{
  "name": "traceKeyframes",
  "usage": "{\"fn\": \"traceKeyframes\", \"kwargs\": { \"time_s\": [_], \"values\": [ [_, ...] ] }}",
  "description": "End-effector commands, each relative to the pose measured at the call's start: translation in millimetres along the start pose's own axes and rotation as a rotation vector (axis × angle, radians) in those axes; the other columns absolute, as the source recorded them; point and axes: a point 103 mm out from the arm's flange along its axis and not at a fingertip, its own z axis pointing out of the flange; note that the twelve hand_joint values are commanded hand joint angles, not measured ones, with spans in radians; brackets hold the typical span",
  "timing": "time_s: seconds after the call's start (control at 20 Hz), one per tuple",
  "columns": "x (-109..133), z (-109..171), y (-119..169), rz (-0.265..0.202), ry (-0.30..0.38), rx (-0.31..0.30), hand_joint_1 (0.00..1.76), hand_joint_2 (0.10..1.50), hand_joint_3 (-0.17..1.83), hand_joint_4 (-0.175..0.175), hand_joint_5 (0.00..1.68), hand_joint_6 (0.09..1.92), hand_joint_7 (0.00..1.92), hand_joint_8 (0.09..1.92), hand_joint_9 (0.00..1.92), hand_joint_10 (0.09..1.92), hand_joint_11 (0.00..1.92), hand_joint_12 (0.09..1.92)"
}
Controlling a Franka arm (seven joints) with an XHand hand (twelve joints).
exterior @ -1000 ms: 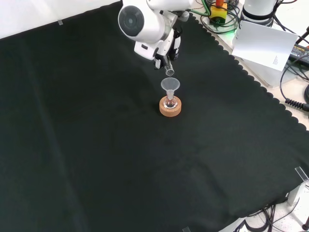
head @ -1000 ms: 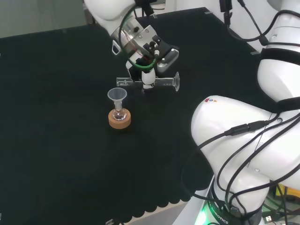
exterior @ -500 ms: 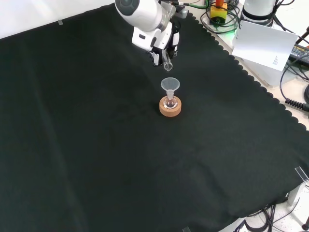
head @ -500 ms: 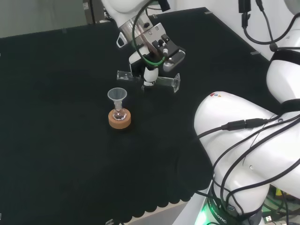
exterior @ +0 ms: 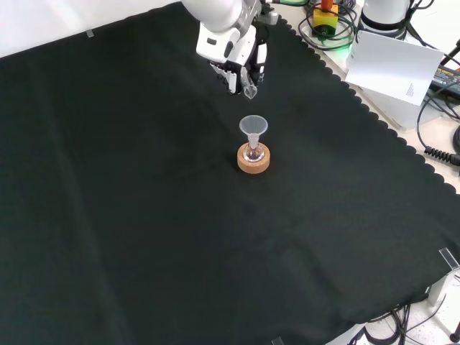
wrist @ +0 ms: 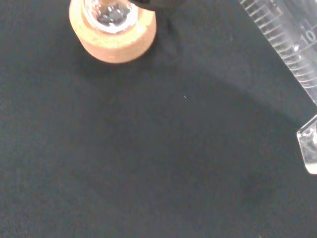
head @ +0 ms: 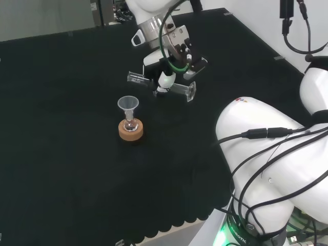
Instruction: Pour the water from the graduated cylinder into the round-bottom flask.
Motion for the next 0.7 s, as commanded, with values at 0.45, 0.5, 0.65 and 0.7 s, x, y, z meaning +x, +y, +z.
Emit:
{"fn": "traceKeyframes", "kwargs": {
  "time_s": [0.45, 0.5, 0.65, 0.7],
  "values": [
    [-9.7, 2.5, 1.3, -0.109, 0.154, -0.169, 1.12, 1.16, 0.0, -0.138, 0.9, 1.14, 1.46, 0.18, 1.63, 0.09, 1.44, 0.61],
    [-10.5, 3.0, 1.6, -0.112, 0.159, -0.176, 1.12, 1.16, 0.0, -0.137, 0.9, 1.14, 1.46, 0.18, 1.63, 0.09, 1.44, 0.61],
    [-11.9, 4.7, 3.2, -0.128, 0.179, -0.201, 1.12, 1.16, 0.0, -0.136, 0.9, 1.14, 1.46, 0.18, 1.63, 0.09, 1.44, 0.61],
    [-12.2, 5.0, 4.0, -0.135, 0.188, -0.213, 1.12, 1.16, 0.0, -0.136, 0.9, 1.14, 1.46, 0.18, 1.63, 0.09, 1.44, 0.61]
  ]
}}
